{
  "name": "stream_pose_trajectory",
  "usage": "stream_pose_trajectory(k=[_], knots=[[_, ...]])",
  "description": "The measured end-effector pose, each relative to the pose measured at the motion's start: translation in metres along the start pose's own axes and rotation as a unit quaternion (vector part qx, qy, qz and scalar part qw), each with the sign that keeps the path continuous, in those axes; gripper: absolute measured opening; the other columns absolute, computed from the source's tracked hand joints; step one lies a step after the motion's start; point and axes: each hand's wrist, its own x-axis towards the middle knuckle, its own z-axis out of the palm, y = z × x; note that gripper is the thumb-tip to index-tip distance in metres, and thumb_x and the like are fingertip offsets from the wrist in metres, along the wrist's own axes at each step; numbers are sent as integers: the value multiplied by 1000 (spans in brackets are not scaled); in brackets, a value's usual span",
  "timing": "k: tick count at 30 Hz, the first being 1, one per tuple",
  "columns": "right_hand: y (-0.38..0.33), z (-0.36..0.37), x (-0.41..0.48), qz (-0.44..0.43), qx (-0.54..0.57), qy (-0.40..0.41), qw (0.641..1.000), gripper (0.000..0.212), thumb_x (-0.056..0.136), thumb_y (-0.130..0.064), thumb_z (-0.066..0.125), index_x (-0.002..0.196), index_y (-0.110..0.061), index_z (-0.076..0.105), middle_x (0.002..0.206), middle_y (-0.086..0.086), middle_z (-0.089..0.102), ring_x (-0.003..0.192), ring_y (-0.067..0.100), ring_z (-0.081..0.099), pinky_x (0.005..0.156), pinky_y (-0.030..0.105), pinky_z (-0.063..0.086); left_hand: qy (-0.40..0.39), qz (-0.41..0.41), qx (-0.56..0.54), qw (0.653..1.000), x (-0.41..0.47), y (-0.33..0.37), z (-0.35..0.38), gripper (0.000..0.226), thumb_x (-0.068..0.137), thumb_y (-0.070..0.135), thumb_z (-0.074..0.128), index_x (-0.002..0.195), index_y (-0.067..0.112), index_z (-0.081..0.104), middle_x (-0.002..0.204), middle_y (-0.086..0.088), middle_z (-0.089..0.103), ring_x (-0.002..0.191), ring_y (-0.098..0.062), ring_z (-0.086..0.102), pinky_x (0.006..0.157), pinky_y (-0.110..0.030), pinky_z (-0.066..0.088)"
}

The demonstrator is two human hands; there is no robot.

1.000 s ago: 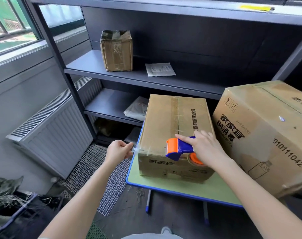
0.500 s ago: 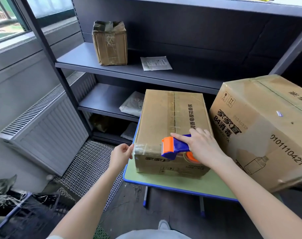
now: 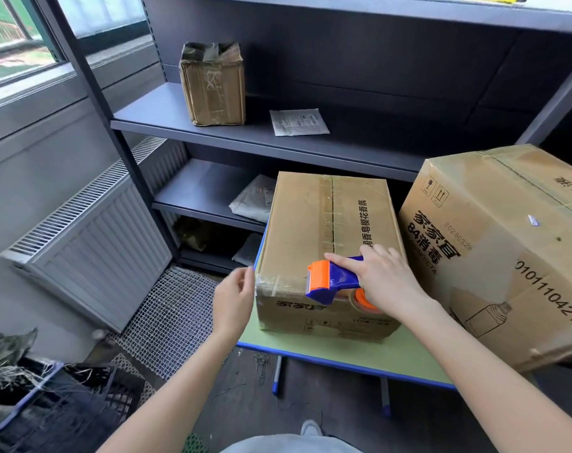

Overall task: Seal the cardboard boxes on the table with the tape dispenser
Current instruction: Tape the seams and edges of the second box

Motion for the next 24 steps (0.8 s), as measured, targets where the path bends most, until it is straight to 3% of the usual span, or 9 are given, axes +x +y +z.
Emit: stream_pose_trajectory(k=[2, 5, 7, 10, 13, 16, 19, 22, 24], knots=[[1, 0, 0, -3, 0, -2, 1000, 60, 99, -30, 36, 146, -45, 2, 120, 7, 45, 114, 24, 41, 96, 34, 31, -24, -4, 59, 998, -3, 6, 9, 40, 96, 37, 48, 70, 10, 61, 61, 1, 62, 60, -17, 58, 59, -32, 42], [-1, -1, 0, -4, 5, -8, 1000, 59, 99, -34, 36, 147, -44, 3, 121, 8, 44, 115, 25, 40, 97, 35, 30, -20, -18, 85, 996, 1, 1, 17, 42, 93, 39, 50, 67, 8, 62, 59, -5, 65, 62, -25, 63, 63, -38, 48], [-1, -2, 1, -6, 9, -10, 1000, 59, 99, -35, 36, 147, -44, 3, 121, 8, 44, 115, 26, 40, 96, 35, 30, -20, -33, 75, 996, 5, 2, 15, 37, 93, 35, 52, 72, 9, 68, 63, -7, 68, 63, -25, 63, 63, -37, 49], [-5, -2, 4, -2, 14, -8, 1000, 59, 99, -35, 35, 147, -44, 3, 120, 8, 45, 114, 26, 40, 95, 35, 30, -21, -62, 58, 996, 14, 10, 9, 24, 93, 27, 57, 93, 11, 75, 78, -9, 73, 56, -9, 55, 54, -23, 41], [-16, 1, 11, 7, 13, 8, 1000, 58, 101, -27, 33, 147, -44, 2, 119, 8, 46, 112, 26, 41, 92, 35, 30, -15, -98, 21, 995, 32, 9, 1, 28, 91, 24, 62, 113, 7, 68, 106, -7, 71, 82, -9, 61, 68, -21, 44], [-34, 4, 23, 10, 17, 22, 1000, 60, 101, -19, 31, 147, -45, 3, 118, 8, 47, 110, 27, 42, 92, 35, 31, -24, -94, 25, 995, 48, 7, -10, 32, 91, 23, 61, 118, 8, 66, 114, -8, 68, 107, -19, 61, 83, -24, 44], [-42, 6, 28, 13, 7, 25, 1000, 62, 101, -19, 33, 146, -45, 1, 118, 9, 47, 111, 28, 43, 92, 36, 31, -32, 67, 165, 983, 45, 6, -17, 37, 95, 9, 41, 127, 7, 59, 128, -14, 59, 121, -27, 54, 100, -34, 42], [-39, 8, 27, 35, 1, 25, 999, 63, 100, -16, 33, 147, -42, -1, 117, 9, 48, 110, 27, 43, 91, 35, 32, -86, 324, 269, 903, 37, -5, -14, 57, 74, 10, 26, 115, -5, 63, 126, -20, 59, 120, -36, 54, 106, -53, 27], [-37, 6, 27, 42, 1, 20, 999, 64, 100, -16, 34, 147, -41, -1, 118, 9, 48, 111, 27, 43, 91, 35, 32, -114, 379, 325, 859, 30, -12, -10, 62, 70, 21, 31, 114, -7, 63, 122, -20, 62, 117, -33, 57, 103, -53, 31]])
